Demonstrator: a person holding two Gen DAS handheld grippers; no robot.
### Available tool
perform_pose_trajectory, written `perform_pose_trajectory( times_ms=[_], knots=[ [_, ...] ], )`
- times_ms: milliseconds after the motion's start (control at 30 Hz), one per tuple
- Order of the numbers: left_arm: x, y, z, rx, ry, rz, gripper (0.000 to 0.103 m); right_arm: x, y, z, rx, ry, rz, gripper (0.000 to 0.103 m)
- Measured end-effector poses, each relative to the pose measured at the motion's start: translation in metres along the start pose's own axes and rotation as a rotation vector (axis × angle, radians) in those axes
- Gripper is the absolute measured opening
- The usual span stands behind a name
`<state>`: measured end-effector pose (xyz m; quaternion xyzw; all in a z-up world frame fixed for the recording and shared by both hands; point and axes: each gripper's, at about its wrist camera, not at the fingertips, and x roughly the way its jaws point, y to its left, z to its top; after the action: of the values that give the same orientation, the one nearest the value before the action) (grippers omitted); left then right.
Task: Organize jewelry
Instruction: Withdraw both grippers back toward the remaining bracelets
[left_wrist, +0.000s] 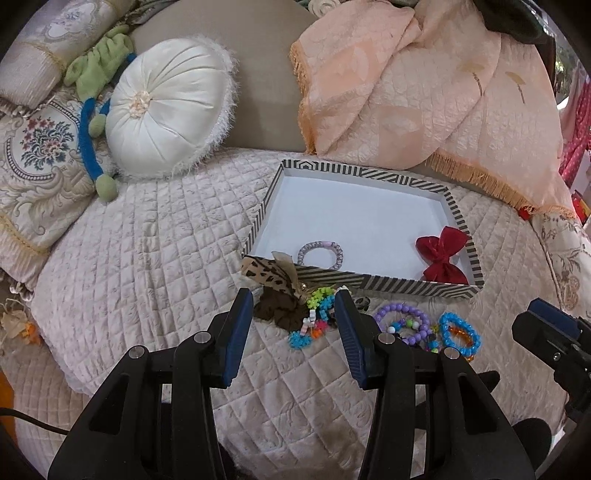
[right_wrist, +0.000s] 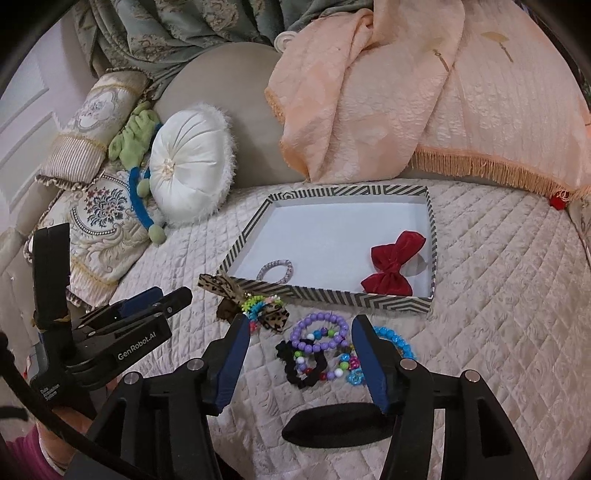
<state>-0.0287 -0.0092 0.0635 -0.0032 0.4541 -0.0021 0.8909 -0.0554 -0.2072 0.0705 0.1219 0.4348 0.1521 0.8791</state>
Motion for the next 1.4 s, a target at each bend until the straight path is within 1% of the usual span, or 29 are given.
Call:
perform_pose_trajectory(
  times_ms=[267, 500, 967, 1400],
  knots=[
    [-0.011, 0.001, -0.008, 0.003, -0.015, 0.006, 0.045, -0.007, 0.007, -0.006, -0.007, -0.002, -0.006, 0.058],
    [-0.016, 0.000, -0.013, 0.005, -0.013, 0.002, 0.045, -0.012, 0.011, -0.008, -0.013, -0.009, -0.012, 0.060],
    [-0.016, -0.001, -0.018, 0.007, 0.002, 0.005, 0.045, -0.008, 0.011, -0.013, -0.015, 0.017, -0.007, 0.061],
    [-0.010, 0.001, -0.018, 0.004, 0.015, 0.007, 0.045, -0.004, 0.007, -0.011, -0.007, 0.018, -0.011, 0.062]
  ],
)
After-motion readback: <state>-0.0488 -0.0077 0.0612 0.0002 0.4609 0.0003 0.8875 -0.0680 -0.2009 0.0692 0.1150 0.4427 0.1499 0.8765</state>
